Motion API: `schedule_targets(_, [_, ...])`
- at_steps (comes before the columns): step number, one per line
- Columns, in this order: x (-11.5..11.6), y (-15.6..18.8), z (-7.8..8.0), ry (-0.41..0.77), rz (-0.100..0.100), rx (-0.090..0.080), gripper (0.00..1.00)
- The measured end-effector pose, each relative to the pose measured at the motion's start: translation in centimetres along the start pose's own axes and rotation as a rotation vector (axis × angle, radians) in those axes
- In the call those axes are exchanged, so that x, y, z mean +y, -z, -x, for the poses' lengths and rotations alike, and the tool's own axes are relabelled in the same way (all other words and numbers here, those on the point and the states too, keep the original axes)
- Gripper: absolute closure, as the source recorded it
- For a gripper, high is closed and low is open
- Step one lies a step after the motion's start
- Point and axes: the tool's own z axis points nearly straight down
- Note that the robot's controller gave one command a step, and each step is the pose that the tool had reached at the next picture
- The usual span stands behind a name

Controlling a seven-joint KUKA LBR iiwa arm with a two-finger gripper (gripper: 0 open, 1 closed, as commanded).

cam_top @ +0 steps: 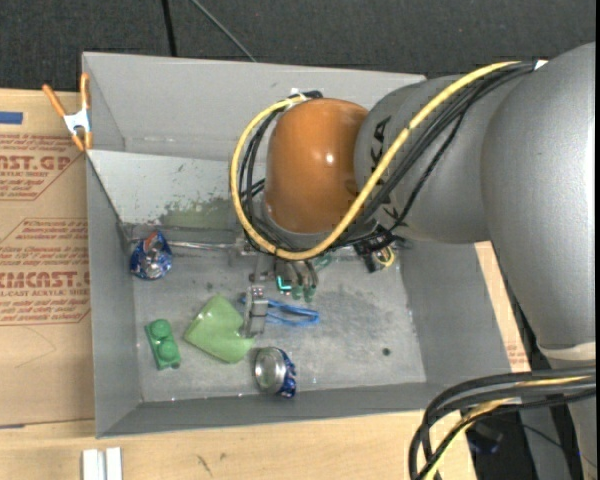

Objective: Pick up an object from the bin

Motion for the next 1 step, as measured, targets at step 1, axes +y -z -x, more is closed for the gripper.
schedule_targets(1, [-0.89, -6.06, 0.64, -0.046, 0.000, -0.012, 0.00])
